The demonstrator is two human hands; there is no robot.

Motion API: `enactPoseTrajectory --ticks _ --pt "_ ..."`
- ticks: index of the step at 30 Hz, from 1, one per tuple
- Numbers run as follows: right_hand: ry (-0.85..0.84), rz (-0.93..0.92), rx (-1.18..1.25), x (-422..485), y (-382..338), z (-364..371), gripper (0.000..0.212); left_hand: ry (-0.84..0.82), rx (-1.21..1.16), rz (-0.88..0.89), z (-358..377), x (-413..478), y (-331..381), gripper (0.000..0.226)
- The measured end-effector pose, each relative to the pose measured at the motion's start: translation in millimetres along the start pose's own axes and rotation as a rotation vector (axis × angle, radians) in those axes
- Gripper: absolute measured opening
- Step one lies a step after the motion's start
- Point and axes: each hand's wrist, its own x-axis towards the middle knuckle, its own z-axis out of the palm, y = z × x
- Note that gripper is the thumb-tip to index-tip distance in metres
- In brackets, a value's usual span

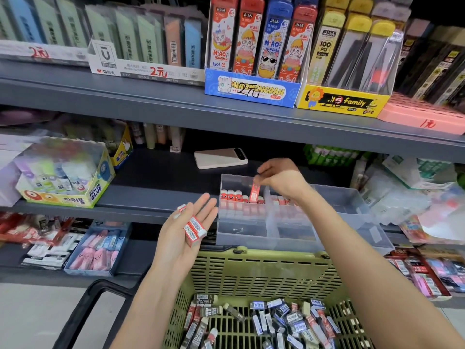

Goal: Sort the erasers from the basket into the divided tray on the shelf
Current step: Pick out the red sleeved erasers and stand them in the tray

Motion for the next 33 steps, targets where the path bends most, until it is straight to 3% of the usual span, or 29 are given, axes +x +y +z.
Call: enactPoseTrajectory --ticks 6,11,18,20,22,25,27,33 --pt "-0.039 0.007 -0.392 7.6 0.3 26.5 0.009 0.001 -0.016 -0.031 -3.5 4.4 1.3 0.014" --pt "0.083 -0.049 -0.592 1.4 -1.3 37.6 0.015 0.081 -0.033 -0.048 -6.1 5.0 1.4 0.023" --pt "0.025 -0.100 -0.691 -3.8 4.4 41.2 0.020 0.082 0.177 -0.056 -6.2 4.1 2.1 0.026" --pt "0.132 -0.177 -0.738 -13.4 -1.4 39.3 0.022 0.094 0.180 -0.046 -3.6 3.0 2.1 0.027" --pt "0.238 -0.272 -0.536 -36.6 -11.7 41.0 0.022 0.105 0.155 -0.030 -1.7 2.8 2.5 0.028" --pt "-0.007 -0.258 -0.007 -84.9 -31.7 53.7 0.030 0.069 0.150 0.000 0.1 1.8 2.0 0.029" --pt "-0.138 -0.218 0.110 -106.2 -35.3 65.5 0.029 0.006 0.205 0.021 1.9 0.2 -0.2 0.026" --pt "-0.130 -0.198 0.219 -117.0 -27.1 59.2 0.013 -0.123 0.405 0.106 4.8 -8.0 -6.7 0.022"
